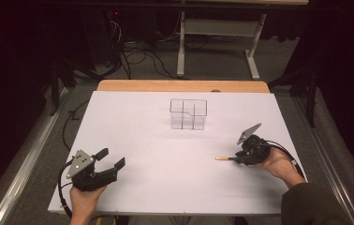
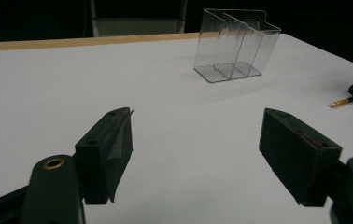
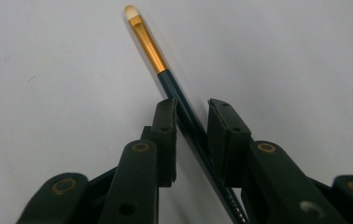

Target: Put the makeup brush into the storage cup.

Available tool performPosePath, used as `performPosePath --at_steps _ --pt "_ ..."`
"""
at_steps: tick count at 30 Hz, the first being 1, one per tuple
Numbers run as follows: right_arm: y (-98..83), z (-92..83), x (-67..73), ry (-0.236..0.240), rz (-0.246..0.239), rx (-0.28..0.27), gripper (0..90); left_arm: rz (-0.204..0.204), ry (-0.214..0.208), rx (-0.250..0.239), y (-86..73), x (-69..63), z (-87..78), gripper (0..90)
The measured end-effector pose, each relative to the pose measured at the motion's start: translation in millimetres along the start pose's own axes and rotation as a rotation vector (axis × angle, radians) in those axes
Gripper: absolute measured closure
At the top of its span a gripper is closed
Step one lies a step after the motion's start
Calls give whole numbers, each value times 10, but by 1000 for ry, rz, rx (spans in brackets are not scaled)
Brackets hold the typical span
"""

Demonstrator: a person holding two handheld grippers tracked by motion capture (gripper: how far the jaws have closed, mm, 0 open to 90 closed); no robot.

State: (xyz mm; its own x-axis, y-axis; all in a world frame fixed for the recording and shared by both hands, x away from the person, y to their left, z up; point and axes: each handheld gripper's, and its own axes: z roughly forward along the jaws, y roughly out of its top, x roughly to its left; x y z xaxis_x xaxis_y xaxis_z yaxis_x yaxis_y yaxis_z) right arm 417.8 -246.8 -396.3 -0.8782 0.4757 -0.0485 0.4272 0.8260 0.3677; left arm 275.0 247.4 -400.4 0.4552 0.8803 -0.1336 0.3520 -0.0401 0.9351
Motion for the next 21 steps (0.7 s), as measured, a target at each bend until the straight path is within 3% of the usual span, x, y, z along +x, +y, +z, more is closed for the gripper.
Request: performPosePath --at_steps 21 --pt "66 2 20 -22 64 61 849 -2 -5 11 11 4 -8 271"
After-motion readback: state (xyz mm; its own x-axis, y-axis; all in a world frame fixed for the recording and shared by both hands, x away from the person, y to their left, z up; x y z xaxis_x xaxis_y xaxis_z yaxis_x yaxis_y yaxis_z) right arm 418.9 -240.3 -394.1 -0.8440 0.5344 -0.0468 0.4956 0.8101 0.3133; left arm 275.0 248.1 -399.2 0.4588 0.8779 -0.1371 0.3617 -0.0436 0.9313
